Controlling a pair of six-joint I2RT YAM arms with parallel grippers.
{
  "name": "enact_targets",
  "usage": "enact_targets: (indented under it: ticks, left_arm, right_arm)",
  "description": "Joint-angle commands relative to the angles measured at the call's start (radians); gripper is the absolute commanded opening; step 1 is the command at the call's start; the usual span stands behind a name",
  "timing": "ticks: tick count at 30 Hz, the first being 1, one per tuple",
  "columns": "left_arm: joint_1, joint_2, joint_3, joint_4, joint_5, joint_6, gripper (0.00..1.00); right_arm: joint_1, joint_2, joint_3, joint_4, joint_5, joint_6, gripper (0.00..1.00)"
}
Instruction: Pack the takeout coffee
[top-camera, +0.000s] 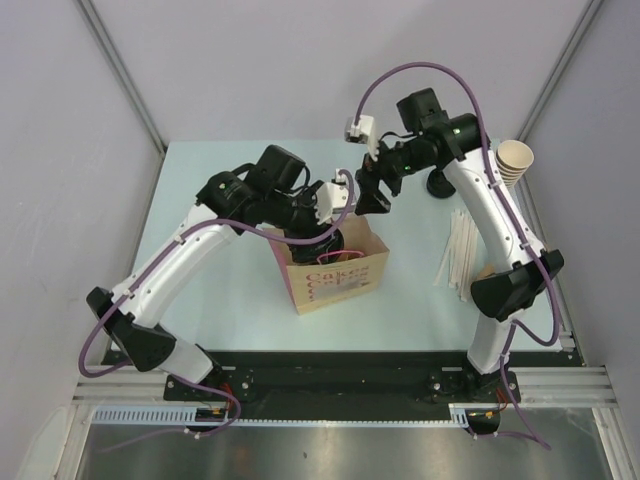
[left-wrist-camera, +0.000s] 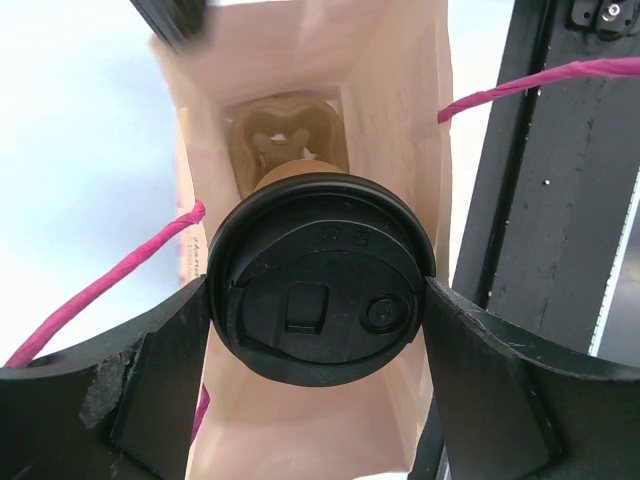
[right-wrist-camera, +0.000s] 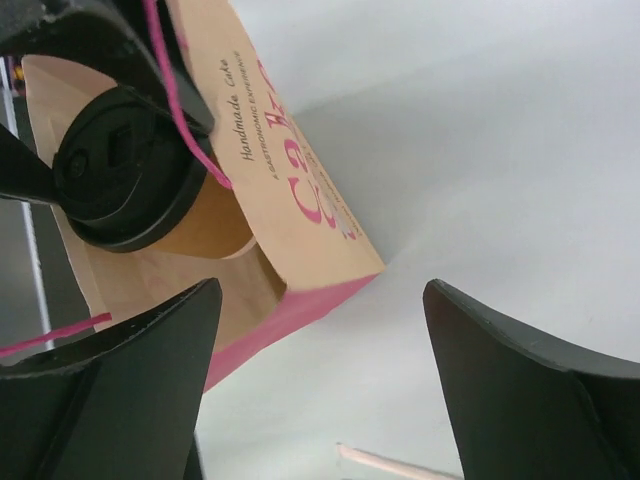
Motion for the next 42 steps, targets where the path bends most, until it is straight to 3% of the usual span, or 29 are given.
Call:
enact_targets:
  ticks: [1, 8, 18, 22, 28, 32, 35, 42]
  left_arm:
    - [-0.004, -0.046, 0.070, 0.015, -0.007, -0.001, 0.24]
    - [-0.005, -0.066, 0.068, 0.035, -0.037, -0.013, 0.24]
    - [-0.010, -0.062, 0.041, 0.001, 0.015, -0.002, 0.23]
    - [-0.010, -0.062, 0.024, -0.011, -0.005, 0.001, 0.22]
    - [-0.010, -0.084, -0.023, -0.058, -0.027, 0.066, 0.21]
    - [-0.010, -0.090, -0.041, -0.058, -0.004, 0.076, 0.21]
    - [-0.010, -0.087, -0.036, -0.051, -0.004, 0.076, 0.21]
    - [-0.010, -0.081, -0.030, -0.051, -0.002, 0.076, 0.21]
  right_arm:
    - [0.064, -0.007, -0.009, 0.016, 0.030, -0.152, 0.88]
    - [0.104, 0.019, -0.040, 0.063, 0.025, -0.189, 0.86]
    - [0.105, 0.034, -0.063, 0.128, 0.036, -0.154, 0.56]
    - [0.105, 0.022, -0.072, 0.096, 0.053, -0.132, 0.53]
    - [0.101, -0.022, -0.054, 0.054, 0.013, -0.105, 0.58]
    - [0.091, -0.022, -0.032, 0.146, -0.002, -0.129, 0.76]
    - [0.099, 0.008, 0.005, 0.163, -0.002, -0.196, 0.82]
    - [0.127, 0.059, 0.006, 0.220, -0.081, -0.308, 0.85]
